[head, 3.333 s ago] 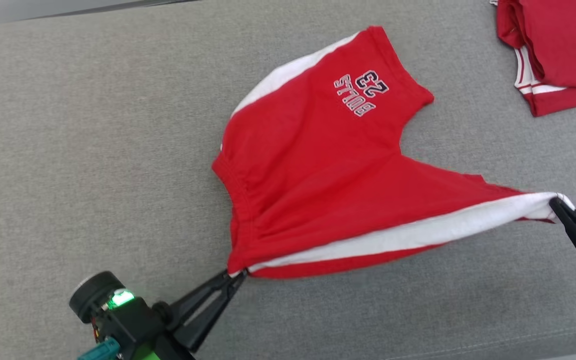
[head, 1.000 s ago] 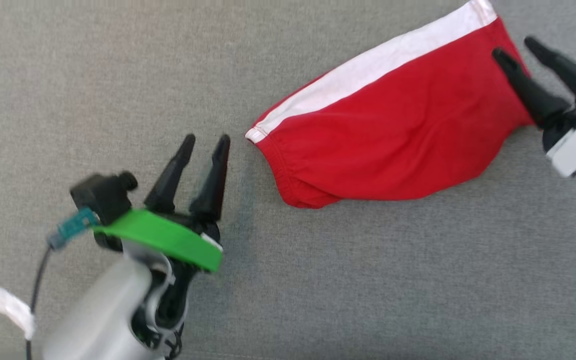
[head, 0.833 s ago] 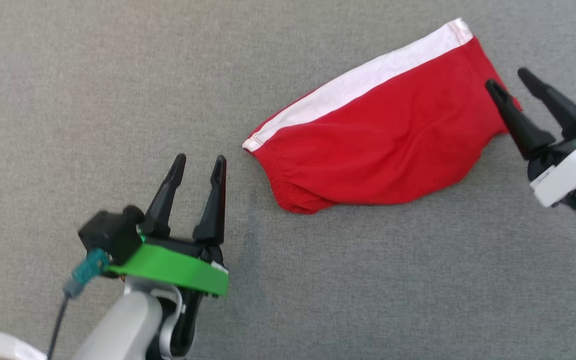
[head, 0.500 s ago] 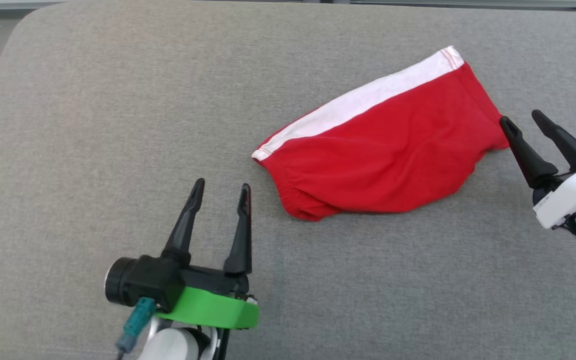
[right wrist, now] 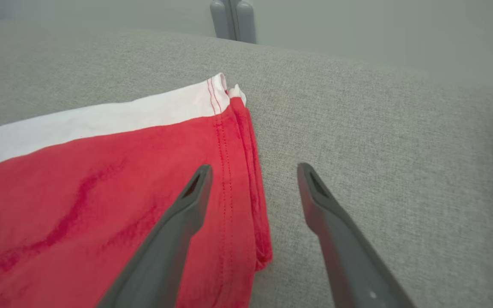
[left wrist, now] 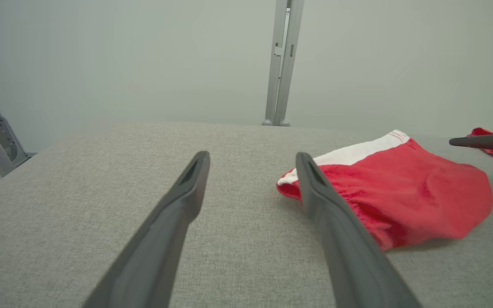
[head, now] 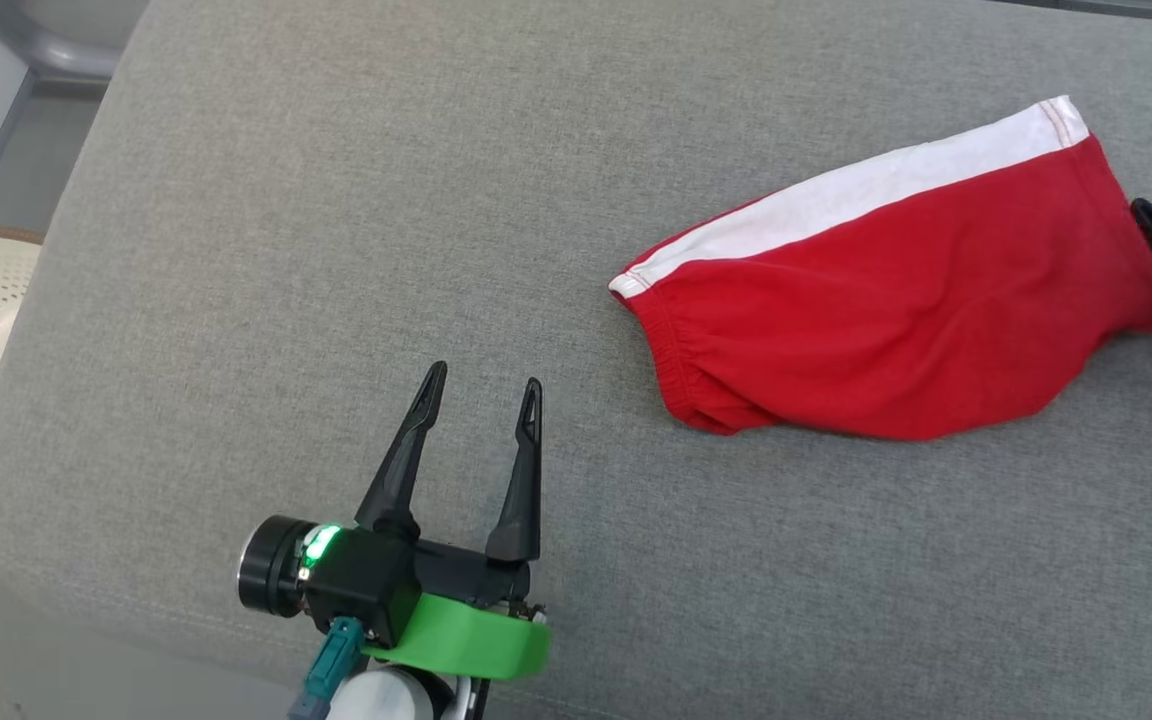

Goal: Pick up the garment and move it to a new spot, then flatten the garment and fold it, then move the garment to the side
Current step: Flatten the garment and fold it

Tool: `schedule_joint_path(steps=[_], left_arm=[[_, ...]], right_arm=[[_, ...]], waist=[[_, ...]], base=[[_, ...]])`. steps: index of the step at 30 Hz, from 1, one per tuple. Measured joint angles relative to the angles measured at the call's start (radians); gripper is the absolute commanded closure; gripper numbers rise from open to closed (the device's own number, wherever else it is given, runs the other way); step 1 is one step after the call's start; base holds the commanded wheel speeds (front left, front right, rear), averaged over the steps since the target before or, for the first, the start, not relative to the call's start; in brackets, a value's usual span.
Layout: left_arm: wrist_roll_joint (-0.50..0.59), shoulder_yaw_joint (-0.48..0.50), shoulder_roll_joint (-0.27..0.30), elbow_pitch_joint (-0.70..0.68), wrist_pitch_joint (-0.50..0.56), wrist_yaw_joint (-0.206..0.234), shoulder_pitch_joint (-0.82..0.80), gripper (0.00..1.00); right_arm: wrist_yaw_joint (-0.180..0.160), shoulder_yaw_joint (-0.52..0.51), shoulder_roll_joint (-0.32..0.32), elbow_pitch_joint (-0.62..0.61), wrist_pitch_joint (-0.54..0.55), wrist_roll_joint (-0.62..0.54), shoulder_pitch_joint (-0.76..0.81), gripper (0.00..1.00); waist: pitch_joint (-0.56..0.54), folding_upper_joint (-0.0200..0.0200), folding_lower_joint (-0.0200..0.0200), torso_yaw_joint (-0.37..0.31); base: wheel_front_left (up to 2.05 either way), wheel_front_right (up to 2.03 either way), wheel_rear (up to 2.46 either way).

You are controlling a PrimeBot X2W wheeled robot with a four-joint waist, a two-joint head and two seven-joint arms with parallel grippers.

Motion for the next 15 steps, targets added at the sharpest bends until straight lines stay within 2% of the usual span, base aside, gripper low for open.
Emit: schedule_joint_path(steps=[13, 14, 15], left_arm=[[-0.014, -0.047, -0.002, -0.001, 0.000, 0.011, -0.016, 0.00], [-0.014, -0.049, -0.002, 0.001, 0.000, 0.012, -0.018, 0.00], [-0.013, -0.050, -0.002, 0.002, 0.000, 0.013, -0.019, 0.00]], right_arm=[[0.000, 0.036, 0.023, 0.119, 0.089, 0.019, -0.095, 0.00], [0.000, 0.036, 0.025, 0.119, 0.089, 0.031, -0.099, 0.53], [0.000, 0.038, 0.028, 0.120, 0.089, 0.040, -0.102, 0.83]], waist=[[0.073, 0.0000, 0.0000, 0.049], [0.077, 0.0000, 0.0000, 0.049], [0.081, 0.0000, 0.0000, 0.050]], base=[[0.00, 0.00, 0.00], [0.00, 0.00, 0.00], [0.00, 0.00, 0.00]])
